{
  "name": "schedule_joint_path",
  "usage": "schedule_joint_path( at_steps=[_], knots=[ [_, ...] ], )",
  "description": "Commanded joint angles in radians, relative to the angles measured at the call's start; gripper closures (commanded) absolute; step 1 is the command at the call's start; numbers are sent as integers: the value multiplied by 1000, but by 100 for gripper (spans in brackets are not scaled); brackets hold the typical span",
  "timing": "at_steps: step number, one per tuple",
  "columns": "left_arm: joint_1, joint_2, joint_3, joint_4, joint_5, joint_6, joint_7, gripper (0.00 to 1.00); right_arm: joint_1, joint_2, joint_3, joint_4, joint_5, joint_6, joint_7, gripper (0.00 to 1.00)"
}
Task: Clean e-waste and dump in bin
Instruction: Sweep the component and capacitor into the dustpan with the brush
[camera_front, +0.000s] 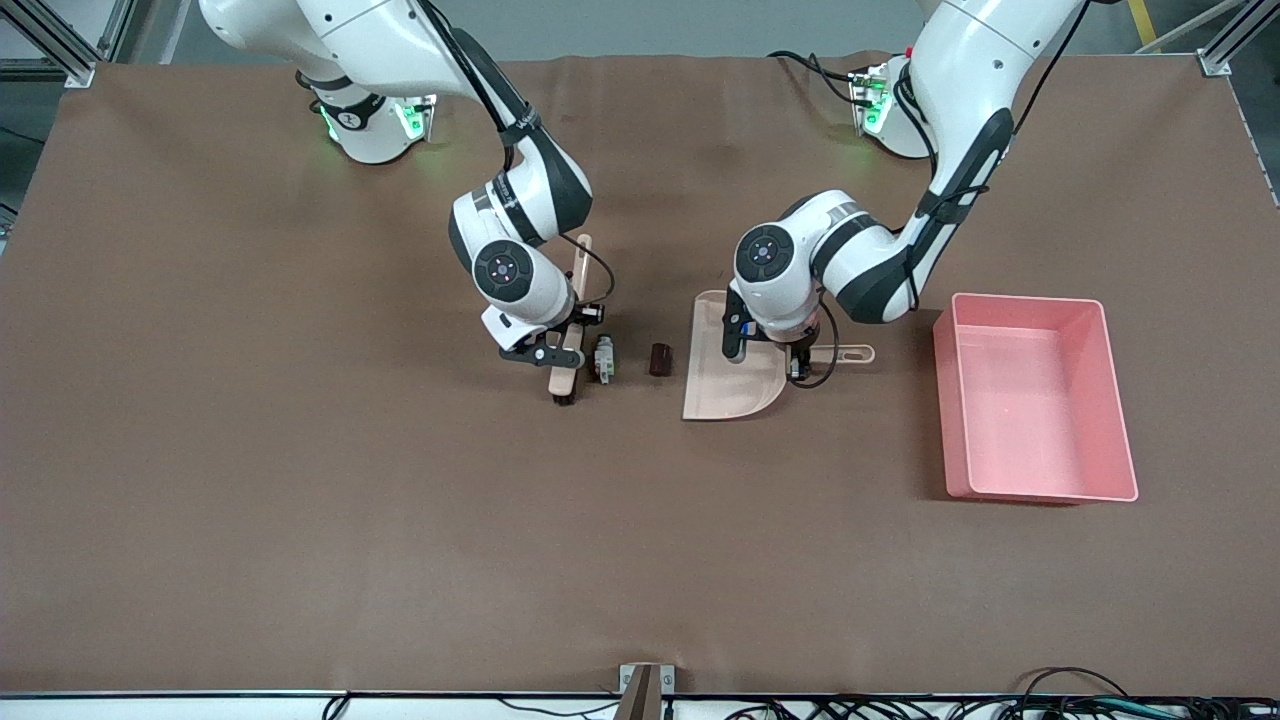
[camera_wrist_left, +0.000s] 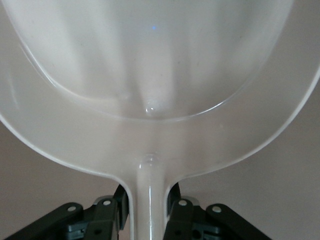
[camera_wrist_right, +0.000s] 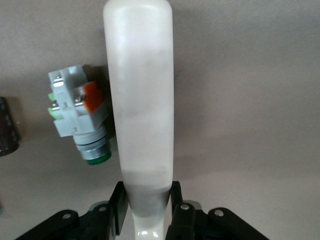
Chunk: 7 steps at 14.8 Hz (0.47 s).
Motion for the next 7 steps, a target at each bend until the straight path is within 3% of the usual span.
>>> schedule_joint_path(
  at_steps=[1,7],
  knots=[
    [-3,20,-4,21,7,-16,-5,76,20,38,-5,55,29,-11,32,99],
    [0,20,-4,21,7,-16,-4,76,60,123,-4,186,32,-13,103,99]
  ],
)
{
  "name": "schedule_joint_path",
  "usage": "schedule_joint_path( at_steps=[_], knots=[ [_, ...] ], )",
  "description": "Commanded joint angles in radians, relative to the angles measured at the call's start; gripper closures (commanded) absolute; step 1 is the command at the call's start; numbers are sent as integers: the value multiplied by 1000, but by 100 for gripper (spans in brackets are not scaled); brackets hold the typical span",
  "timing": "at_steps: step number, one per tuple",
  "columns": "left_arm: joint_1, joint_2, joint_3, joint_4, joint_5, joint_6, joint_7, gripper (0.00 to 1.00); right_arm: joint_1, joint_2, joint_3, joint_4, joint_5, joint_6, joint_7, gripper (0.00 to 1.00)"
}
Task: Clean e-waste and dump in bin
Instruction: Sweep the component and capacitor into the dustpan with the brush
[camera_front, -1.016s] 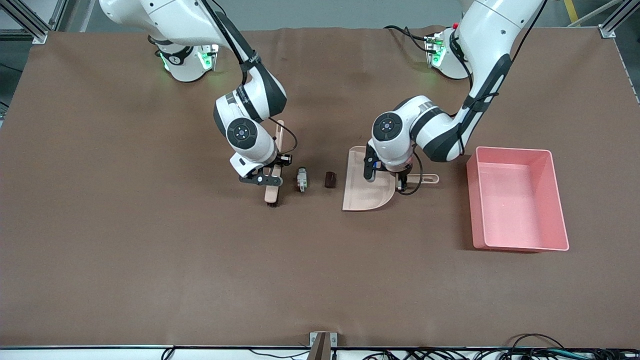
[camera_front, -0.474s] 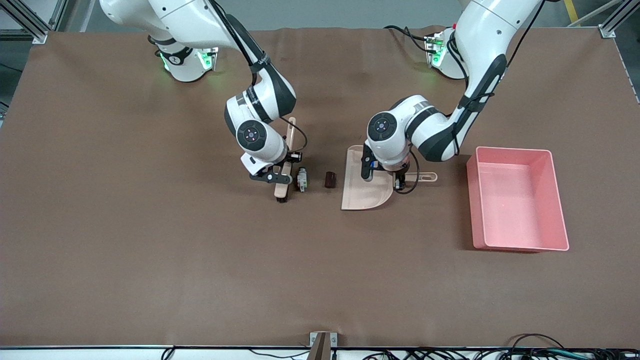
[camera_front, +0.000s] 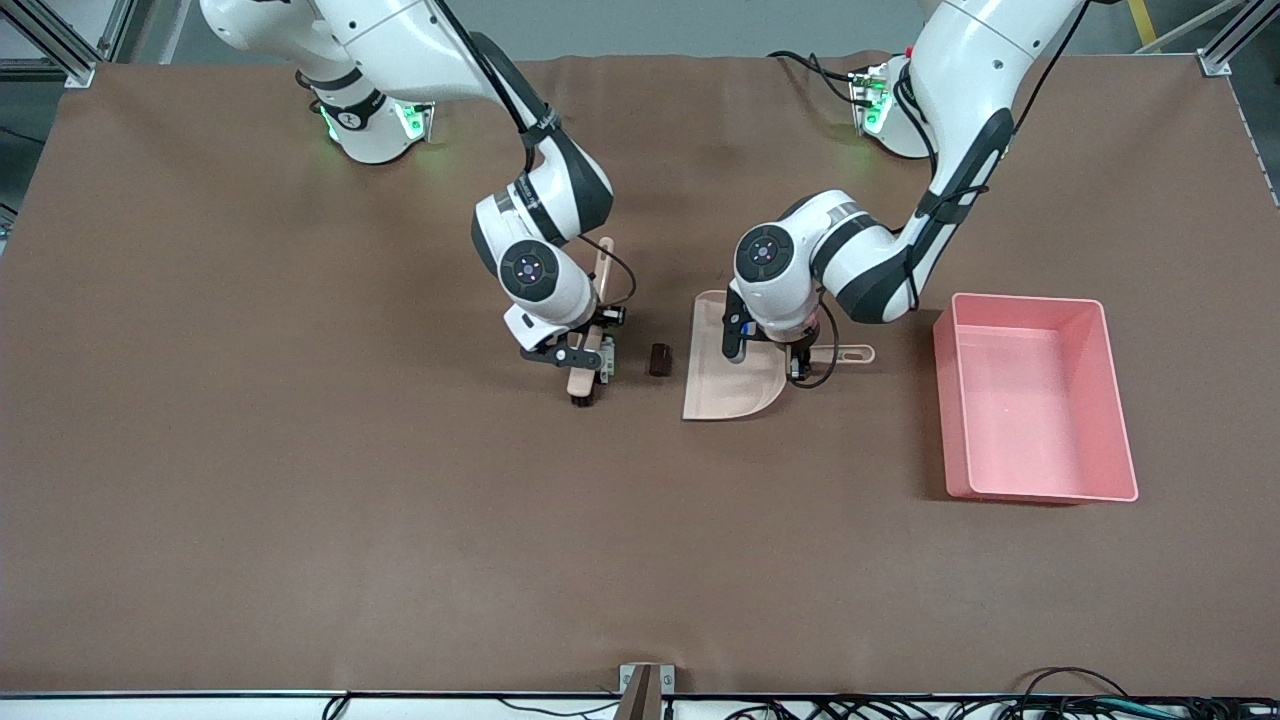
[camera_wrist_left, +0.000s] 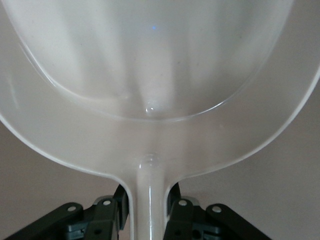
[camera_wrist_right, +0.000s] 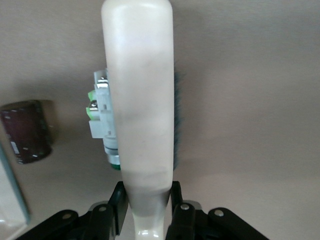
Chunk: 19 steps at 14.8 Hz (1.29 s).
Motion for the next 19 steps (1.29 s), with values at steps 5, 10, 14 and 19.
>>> schedule_joint_path(
  at_steps=[5,10,14,19],
  knots=[
    [-2,21,-4,20,8,-16,-4,76,33,63,-5,114,52,-13,29,99],
    [-5,21,-6,22,11,-16,-5,76,65,90,-5,149,53,-8,30,99],
    [-6,29,-6,34,11,-19,-5,76,95,121,-5,192,104,-3,32,99],
    [-6,30,-6,39,11,-25,-5,76,118,158,-3,249,113,-2,23,99]
  ],
)
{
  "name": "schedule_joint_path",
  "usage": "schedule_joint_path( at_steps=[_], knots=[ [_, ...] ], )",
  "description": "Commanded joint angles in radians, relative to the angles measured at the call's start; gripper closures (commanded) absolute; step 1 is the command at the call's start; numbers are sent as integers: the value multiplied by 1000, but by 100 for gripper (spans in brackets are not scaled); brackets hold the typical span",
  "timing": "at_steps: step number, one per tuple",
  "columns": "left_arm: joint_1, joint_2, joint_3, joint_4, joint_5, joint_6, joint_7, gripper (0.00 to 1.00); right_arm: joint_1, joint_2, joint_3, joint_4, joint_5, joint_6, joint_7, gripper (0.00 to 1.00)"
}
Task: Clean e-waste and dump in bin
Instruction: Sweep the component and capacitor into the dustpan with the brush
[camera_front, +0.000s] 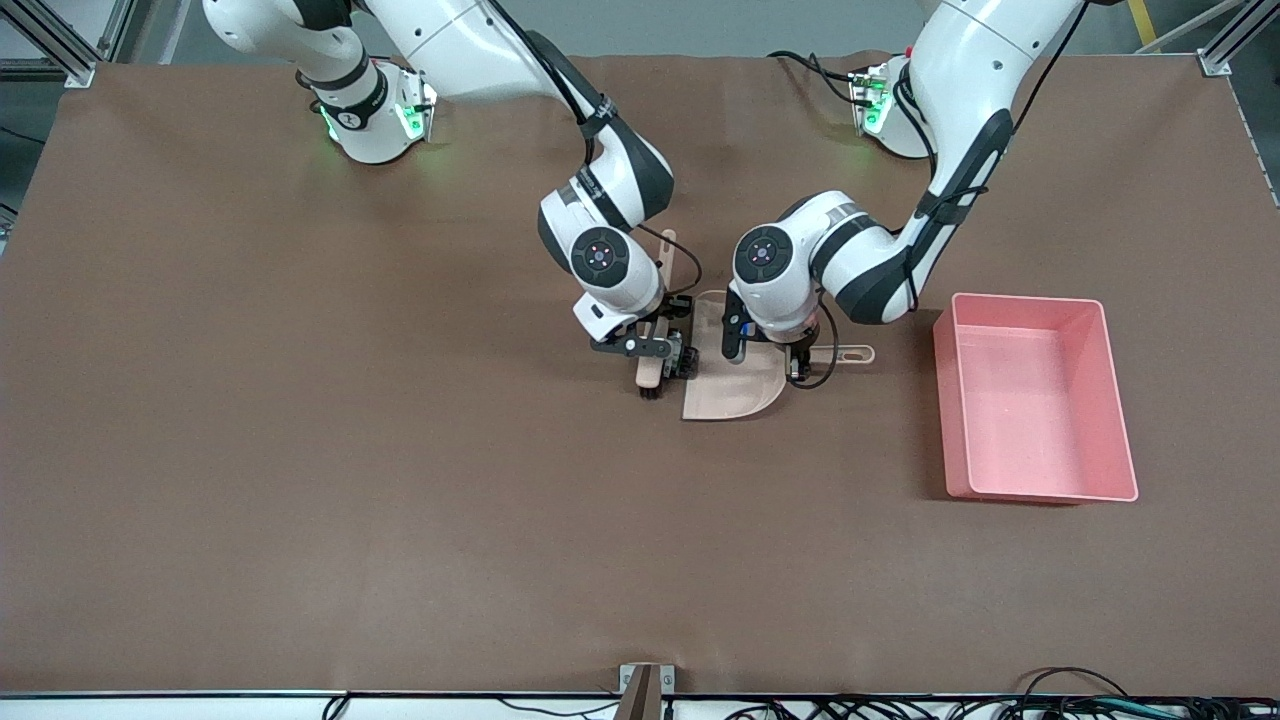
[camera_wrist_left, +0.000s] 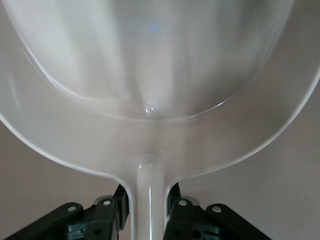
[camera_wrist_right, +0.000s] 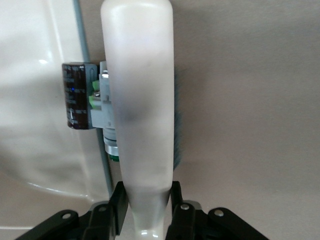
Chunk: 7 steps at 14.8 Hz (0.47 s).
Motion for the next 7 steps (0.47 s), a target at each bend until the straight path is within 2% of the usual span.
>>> schedule_joint_path(
  at_steps=[1,7],
  knots=[
    [-7,26,-6,32,11,-18,-5,76,30,44,-6,61,27,-1,3,99],
    [-13,29,-4,33,10,-18,-5,76,42,64,19,119,45,-1,-3,99]
  ],
)
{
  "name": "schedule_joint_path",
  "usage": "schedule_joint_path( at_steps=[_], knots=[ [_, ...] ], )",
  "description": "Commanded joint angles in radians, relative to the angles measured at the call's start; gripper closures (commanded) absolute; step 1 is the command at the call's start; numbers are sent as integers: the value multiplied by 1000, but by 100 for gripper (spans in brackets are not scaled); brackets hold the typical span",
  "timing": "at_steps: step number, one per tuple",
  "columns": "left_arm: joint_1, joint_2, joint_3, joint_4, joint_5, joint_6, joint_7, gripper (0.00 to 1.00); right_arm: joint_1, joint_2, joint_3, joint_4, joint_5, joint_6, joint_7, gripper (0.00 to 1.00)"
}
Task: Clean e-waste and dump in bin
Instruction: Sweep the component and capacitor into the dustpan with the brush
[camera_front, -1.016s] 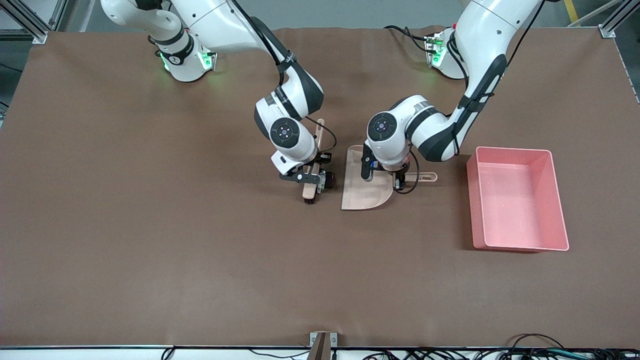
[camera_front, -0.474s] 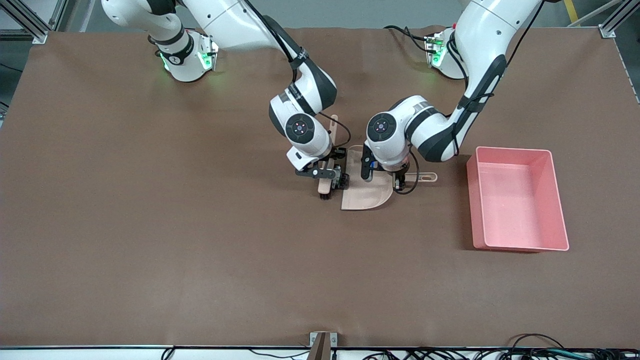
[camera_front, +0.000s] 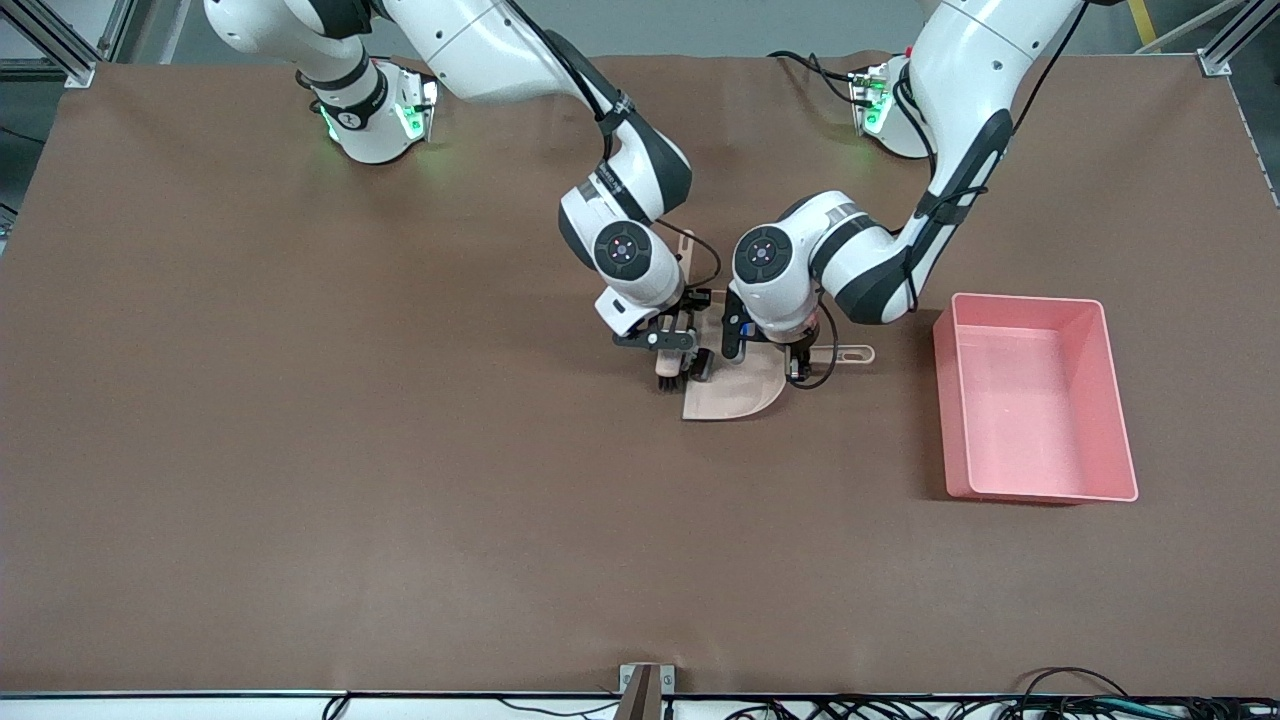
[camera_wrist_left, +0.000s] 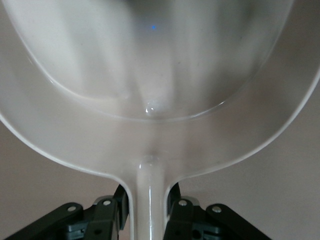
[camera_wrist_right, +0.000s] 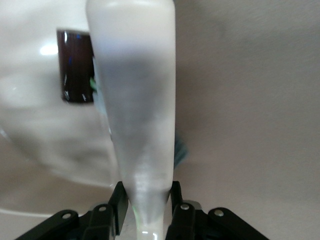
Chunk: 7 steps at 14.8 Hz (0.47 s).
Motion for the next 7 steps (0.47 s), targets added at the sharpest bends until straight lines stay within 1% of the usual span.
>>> schedule_joint_path(
  at_steps=[1,7],
  knots=[
    [-13,29,-4,31,10,-16,-5,76,6,18,13,50,25,-1,-3,99],
    [-12,29,-4,31,10,-16,-5,76,9,32,36,82,23,-1,-5,99]
  ],
)
